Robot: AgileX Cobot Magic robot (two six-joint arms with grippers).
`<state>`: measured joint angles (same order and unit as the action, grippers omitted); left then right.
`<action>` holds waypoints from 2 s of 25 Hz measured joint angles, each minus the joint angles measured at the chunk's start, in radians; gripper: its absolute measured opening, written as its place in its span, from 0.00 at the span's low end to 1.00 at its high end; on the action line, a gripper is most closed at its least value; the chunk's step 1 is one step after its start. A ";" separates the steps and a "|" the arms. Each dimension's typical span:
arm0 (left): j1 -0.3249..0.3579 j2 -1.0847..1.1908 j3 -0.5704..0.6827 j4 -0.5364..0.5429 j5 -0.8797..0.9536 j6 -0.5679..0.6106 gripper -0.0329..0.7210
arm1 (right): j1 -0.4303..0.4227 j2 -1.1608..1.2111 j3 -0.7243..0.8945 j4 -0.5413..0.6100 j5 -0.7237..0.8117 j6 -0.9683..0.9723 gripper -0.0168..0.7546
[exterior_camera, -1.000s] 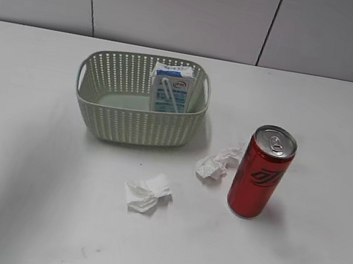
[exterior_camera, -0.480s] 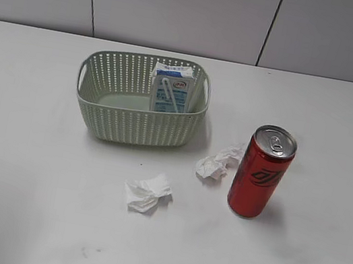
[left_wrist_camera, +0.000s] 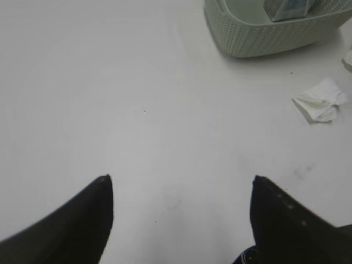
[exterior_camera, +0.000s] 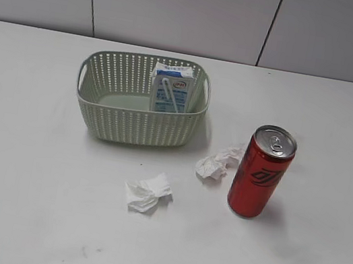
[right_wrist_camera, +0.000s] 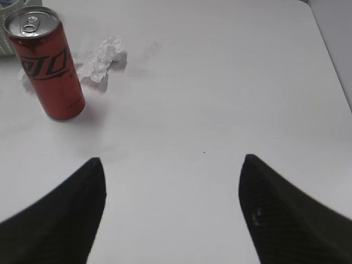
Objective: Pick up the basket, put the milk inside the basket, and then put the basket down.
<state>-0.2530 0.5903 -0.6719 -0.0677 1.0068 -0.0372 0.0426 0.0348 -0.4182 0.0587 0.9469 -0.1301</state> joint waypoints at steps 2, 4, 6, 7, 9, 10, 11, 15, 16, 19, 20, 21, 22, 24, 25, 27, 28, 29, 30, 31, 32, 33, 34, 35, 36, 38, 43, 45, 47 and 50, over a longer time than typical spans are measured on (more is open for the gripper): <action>0.000 -0.058 0.040 0.010 -0.003 0.000 0.82 | 0.000 0.000 0.000 0.000 0.000 0.000 0.79; 0.000 -0.114 0.070 0.015 -0.009 0.000 0.82 | 0.000 0.000 0.000 0.000 0.000 0.000 0.79; 0.000 -0.157 0.101 0.016 -0.021 0.000 0.82 | 0.000 0.000 0.000 -0.001 0.000 0.000 0.79; 0.000 -0.178 0.113 0.017 -0.030 0.000 0.82 | 0.000 0.000 0.000 -0.001 0.000 0.001 0.79; 0.000 -0.211 0.132 0.017 -0.036 0.000 0.82 | 0.000 0.000 0.000 -0.001 0.000 0.001 0.79; 0.000 -0.227 0.133 0.017 -0.041 0.000 0.82 | 0.000 0.000 0.000 -0.001 0.000 0.002 0.79; 0.000 -0.242 0.134 0.017 -0.046 0.000 0.82 | 0.000 0.000 0.000 0.000 0.000 0.002 0.79; 0.000 -0.296 0.135 0.017 -0.058 0.000 0.82 | 0.000 0.000 0.000 0.002 0.000 0.004 0.79; 0.000 -0.310 0.135 0.017 -0.058 0.000 0.82 | 0.000 0.000 0.000 0.002 0.000 0.004 0.79; 0.000 -0.356 0.137 0.018 -0.058 0.000 0.82 | 0.000 0.000 0.000 0.004 0.000 0.005 0.79; 0.000 -0.371 0.138 0.018 -0.058 0.000 0.82 | 0.000 0.000 0.000 0.004 0.000 0.005 0.79; 0.000 -0.389 0.138 0.018 -0.057 0.000 0.82 | 0.000 0.000 0.000 0.004 0.000 0.004 0.79; 0.000 -0.408 0.138 0.018 -0.057 0.000 0.82 | 0.000 0.000 0.000 0.005 0.000 0.004 0.79; 0.000 -0.443 0.138 0.017 -0.057 0.000 0.81 | 0.000 0.000 0.000 0.005 0.000 0.002 0.79; 0.000 -0.463 0.138 0.017 -0.057 0.000 0.81 | 0.000 0.000 0.000 0.005 0.000 0.002 0.79; 0.000 -0.504 0.138 0.017 -0.057 0.000 0.80 | 0.000 0.000 0.000 0.006 0.000 0.002 0.79; 0.000 -0.524 0.138 0.017 -0.057 0.000 0.80 | 0.000 0.000 0.000 0.006 0.000 0.001 0.79; 0.000 -0.544 0.138 0.017 -0.057 0.000 0.80 | 0.000 0.000 0.000 0.006 0.000 0.000 0.79; 0.000 -0.566 0.138 0.017 -0.057 0.000 0.80 | 0.000 0.000 0.000 0.006 0.000 0.000 0.79; 0.000 -0.581 0.138 0.017 -0.053 0.000 0.80 | 0.000 0.000 0.000 0.006 0.000 0.000 0.79; 0.000 -0.590 0.138 0.017 -0.041 0.000 0.80 | 0.000 0.000 0.000 0.006 0.000 0.000 0.79; 0.000 -0.594 0.138 0.019 -0.025 0.000 0.80 | 0.000 0.000 0.000 0.007 -0.001 0.000 0.79; 0.000 -0.595 0.142 0.021 -0.004 0.000 0.80 | 0.000 0.000 0.000 0.007 -0.001 0.000 0.79; 0.000 -0.596 0.147 0.024 0.012 0.000 0.80 | 0.000 0.000 0.000 0.006 -0.001 0.000 0.79; 0.000 -0.596 0.153 0.026 0.019 0.000 0.80 | 0.000 0.000 0.000 0.007 -0.001 0.000 0.79; 0.000 -0.596 0.159 0.042 0.031 0.000 0.80 | 0.000 0.000 0.000 0.007 -0.001 0.000 0.79; 0.000 -0.596 0.159 0.077 0.033 0.000 0.80 | 0.000 0.000 0.000 0.007 -0.001 0.000 0.79; 0.000 -0.596 0.160 0.078 0.033 0.000 0.80 | 0.000 0.000 0.000 0.007 -0.001 0.000 0.79; 0.000 -0.596 0.161 0.078 0.033 0.000 0.80 | 0.000 0.000 0.000 0.007 -0.001 0.000 0.79; 0.000 -0.596 0.161 0.078 0.033 0.000 0.80 | 0.000 0.000 0.000 0.007 -0.001 0.000 0.79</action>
<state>-0.2530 -0.0055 -0.5108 0.0099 1.0402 -0.0372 0.0426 0.0348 -0.4182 0.0654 0.9457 -0.1300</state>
